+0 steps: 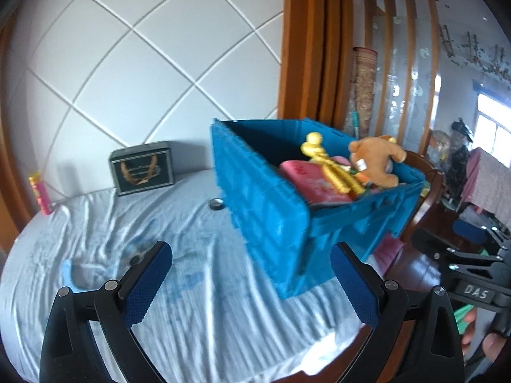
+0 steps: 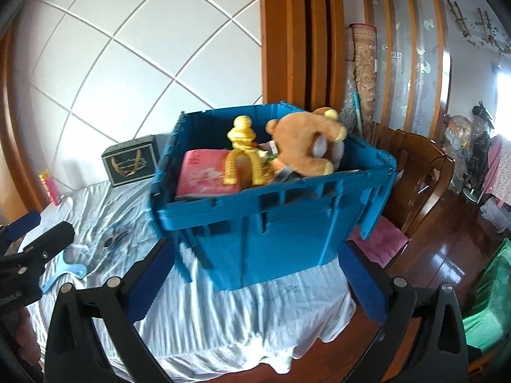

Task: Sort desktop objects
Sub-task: 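Move both grippers back over the bed toward the blue toy and metal clip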

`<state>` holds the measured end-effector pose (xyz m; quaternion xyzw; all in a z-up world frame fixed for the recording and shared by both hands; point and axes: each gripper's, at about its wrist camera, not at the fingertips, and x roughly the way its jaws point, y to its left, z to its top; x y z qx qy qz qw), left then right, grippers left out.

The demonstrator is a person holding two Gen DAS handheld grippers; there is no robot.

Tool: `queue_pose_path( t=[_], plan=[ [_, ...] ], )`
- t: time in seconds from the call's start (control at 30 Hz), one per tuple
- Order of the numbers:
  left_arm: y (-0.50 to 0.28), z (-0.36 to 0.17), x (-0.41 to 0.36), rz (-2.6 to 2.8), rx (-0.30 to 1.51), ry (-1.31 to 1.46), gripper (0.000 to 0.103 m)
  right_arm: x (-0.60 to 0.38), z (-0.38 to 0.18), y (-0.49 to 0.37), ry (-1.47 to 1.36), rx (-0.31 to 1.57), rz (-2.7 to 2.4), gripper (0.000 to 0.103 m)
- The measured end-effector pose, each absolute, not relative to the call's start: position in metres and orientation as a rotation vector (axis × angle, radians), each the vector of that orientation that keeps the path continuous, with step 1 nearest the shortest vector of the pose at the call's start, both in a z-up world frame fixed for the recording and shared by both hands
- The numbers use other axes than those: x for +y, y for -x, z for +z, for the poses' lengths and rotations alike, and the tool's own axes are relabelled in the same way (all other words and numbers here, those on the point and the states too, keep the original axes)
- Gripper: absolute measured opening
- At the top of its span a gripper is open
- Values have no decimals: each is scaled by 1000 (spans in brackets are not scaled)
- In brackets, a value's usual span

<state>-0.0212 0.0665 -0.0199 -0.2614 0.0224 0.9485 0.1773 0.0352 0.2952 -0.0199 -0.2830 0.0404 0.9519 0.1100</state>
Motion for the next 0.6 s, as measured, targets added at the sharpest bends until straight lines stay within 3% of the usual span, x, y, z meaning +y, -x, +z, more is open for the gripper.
queue_pose_path(
  t=[0.33, 0.6],
  plan=[
    [16, -48, 0, 2735, 37, 824, 100, 223, -46, -25, 920, 82, 2858, 103],
    [40, -86, -60, 2811, -82, 978, 100, 158, -73, 10, 1061, -14, 2949, 103]
  ],
)
